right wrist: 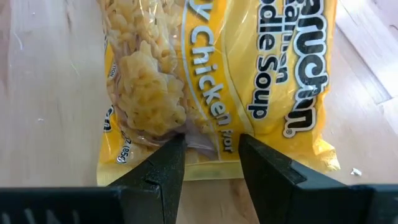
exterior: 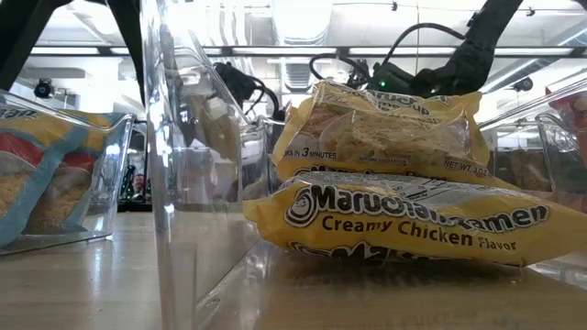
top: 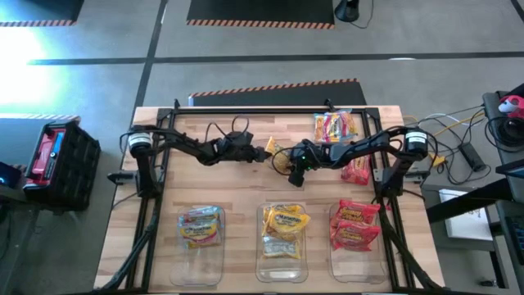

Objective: Sort Maruchan noodles
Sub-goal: Put the yellow noodle pack into the middle transparent bin

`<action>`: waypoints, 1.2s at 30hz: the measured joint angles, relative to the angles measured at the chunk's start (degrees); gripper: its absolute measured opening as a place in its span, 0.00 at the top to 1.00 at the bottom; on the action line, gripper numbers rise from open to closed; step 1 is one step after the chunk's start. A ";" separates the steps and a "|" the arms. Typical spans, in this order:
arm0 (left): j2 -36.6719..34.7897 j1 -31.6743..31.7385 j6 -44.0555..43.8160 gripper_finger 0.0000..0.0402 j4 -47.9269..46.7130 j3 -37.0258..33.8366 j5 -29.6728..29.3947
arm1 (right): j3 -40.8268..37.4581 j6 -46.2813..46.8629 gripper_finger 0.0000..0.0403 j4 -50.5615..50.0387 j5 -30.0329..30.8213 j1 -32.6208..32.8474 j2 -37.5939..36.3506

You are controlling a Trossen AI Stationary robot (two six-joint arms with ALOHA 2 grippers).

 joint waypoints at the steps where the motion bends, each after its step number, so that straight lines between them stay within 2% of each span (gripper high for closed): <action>1: 0.27 -0.10 -0.17 0.59 0.25 0.00 0.04 | 0.00 0.01 0.64 0.17 0.03 0.00 0.00; 15: 3.17 -1.03 -1.50 0.60 2.65 2.05 2.42 | -0.02 -1.94 0.64 4.52 0.16 0.08 0.02; 25: 3.31 -1.02 -1.70 0.70 2.14 2.33 3.45 | 0.13 0.62 0.64 0.60 -0.29 0.17 -1.19; 30: 3.31 -1.07 -1.89 0.70 2.04 2.32 3.75 | 0.20 3.69 0.64 -3.78 -4.86 0.11 -6.38; 36: 3.17 -1.05 -1.87 0.70 1.87 2.27 3.90 | 0.20 6.58 0.64 -12.87 -5.74 -0.08 -15.78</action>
